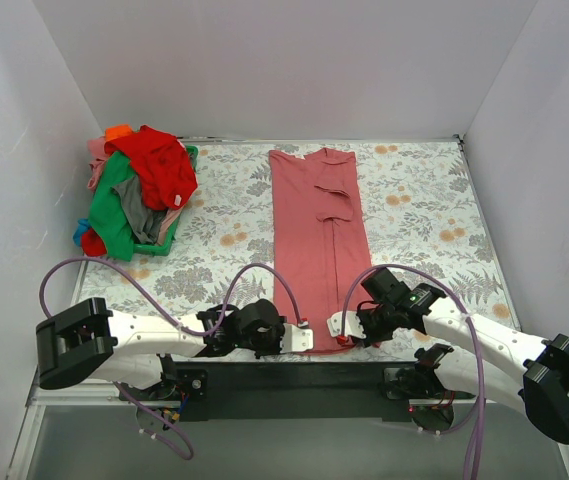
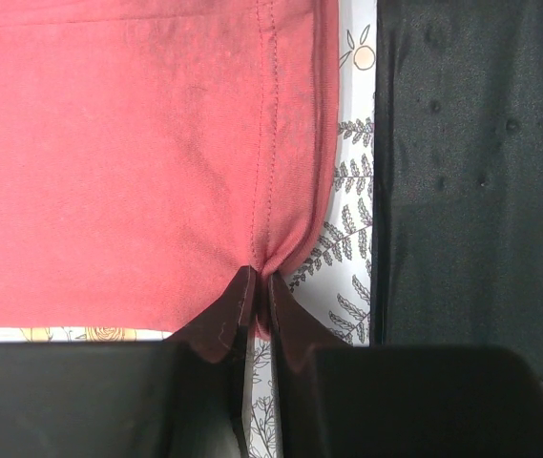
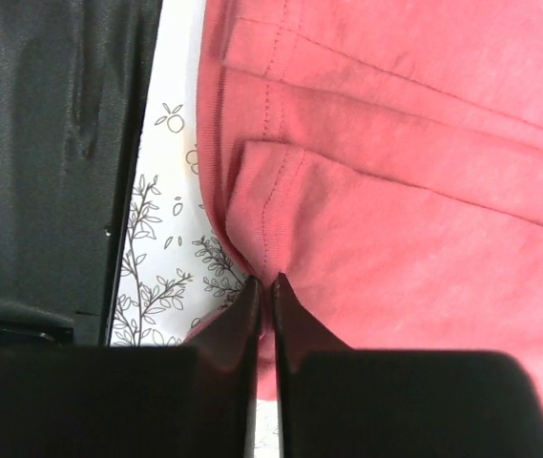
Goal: Fold and stack the t-shirts
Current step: Fold the tshirt
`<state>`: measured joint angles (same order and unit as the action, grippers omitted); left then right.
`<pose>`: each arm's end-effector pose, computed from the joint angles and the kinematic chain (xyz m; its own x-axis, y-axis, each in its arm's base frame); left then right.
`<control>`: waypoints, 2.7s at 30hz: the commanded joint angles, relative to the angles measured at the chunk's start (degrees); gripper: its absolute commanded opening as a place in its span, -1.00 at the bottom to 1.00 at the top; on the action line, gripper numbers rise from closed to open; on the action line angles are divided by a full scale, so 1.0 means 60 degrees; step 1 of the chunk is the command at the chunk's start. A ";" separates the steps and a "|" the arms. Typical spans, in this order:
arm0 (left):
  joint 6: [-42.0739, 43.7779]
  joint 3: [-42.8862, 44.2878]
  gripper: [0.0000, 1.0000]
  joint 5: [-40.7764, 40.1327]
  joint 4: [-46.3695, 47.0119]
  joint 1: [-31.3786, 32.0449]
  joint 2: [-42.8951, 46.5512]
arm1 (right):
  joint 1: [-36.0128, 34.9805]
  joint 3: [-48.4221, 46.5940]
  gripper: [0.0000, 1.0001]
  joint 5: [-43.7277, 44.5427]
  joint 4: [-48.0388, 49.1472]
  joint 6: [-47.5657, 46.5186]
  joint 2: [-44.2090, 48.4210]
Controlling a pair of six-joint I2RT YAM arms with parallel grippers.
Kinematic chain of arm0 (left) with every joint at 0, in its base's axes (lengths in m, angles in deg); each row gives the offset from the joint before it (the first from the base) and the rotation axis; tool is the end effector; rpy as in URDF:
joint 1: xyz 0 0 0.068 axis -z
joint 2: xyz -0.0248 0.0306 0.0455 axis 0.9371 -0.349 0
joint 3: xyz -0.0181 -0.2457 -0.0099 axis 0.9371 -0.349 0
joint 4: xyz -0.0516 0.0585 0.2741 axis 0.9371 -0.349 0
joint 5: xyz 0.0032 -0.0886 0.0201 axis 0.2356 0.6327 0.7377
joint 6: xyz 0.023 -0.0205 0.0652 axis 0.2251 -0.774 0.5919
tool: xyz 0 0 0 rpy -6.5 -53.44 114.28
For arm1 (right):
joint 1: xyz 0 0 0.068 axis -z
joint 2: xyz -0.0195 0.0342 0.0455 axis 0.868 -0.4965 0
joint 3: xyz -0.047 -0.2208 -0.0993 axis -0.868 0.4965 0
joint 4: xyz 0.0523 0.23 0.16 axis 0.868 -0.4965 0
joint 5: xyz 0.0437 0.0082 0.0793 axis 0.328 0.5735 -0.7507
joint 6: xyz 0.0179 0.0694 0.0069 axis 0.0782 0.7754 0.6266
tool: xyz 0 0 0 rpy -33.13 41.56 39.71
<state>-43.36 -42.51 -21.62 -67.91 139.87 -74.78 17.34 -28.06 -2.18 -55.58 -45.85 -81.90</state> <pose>0.0822 -0.2517 0.0823 -0.4869 0.6074 -0.6277 0.8667 0.4252 -0.2608 0.1338 0.1530 0.1043 0.3269 -0.8229 -0.4648 -0.9449 -0.2764 -0.1753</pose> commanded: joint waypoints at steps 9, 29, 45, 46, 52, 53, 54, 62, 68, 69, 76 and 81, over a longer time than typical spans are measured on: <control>-0.0154 -0.0372 -1.00 -0.0193 -0.0247 -0.0174 0.0403 | -0.0043 -0.0325 -0.97 0.0749 -0.0284 0.0240 0.0127; -0.0213 -0.0299 -1.00 -0.0091 0.0441 -0.0847 0.0960 | 0.1333 -0.1672 -0.97 0.0237 -0.0137 0.0299 -0.0253; 0.0036 0.0067 -1.00 0.0392 0.0807 -0.1741 0.0916 | 0.2241 -0.2332 -0.97 -0.0086 0.0258 0.0313 -0.0824; 0.0036 0.0082 -1.00 0.0436 0.0865 -0.1800 0.0887 | 0.2271 -0.2419 -0.97 -0.0086 0.0273 0.0328 -0.0897; 0.0227 0.0287 -1.00 0.0787 0.1100 -0.2399 0.0638 | 0.2608 -0.2800 -0.97 -0.0086 0.0434 0.0372 -0.1264; 0.0270 0.0316 -1.00 0.0832 0.1144 -0.2459 0.0608 | 0.2666 -0.2931 -0.97 -0.0086 0.0478 0.0372 -0.1337; 0.0300 0.0360 -1.00 0.0890 0.1173 -0.2517 0.0536 | 0.2768 -0.3020 -0.97 -0.0100 0.0493 0.0372 -0.1468; 0.0519 0.0872 -1.00 0.1388 0.1437 -0.3117 -0.0049 | 0.3237 -0.3694 -0.97 -0.0188 0.0639 0.0357 -0.2055; 0.0710 0.1268 -1.00 0.1681 0.1525 -0.3513 -0.0577 | 0.3516 -0.4119 -0.97 -0.0218 0.0683 0.0357 -0.2378; 0.0725 0.1356 -1.00 0.1754 0.1540 -0.3543 -0.0622 | 0.3603 -0.4163 -0.97 -0.0232 0.0698 0.0357 -0.2465; 0.0754 0.1678 -1.00 0.2018 0.1803 -0.3923 -0.1120 | 0.4014 -0.4514 -0.97 -0.0335 0.0844 0.0357 -0.2773; 0.0798 0.1957 -1.00 0.2296 0.1950 -0.4260 -0.1501 | 0.4365 -0.4865 -0.97 -0.0554 0.0976 0.0387 -0.3226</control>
<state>-39.65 -33.07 -9.84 -57.59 115.70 -83.04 42.19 -54.03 -4.45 -52.00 -43.86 -100.06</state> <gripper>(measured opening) 0.039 0.040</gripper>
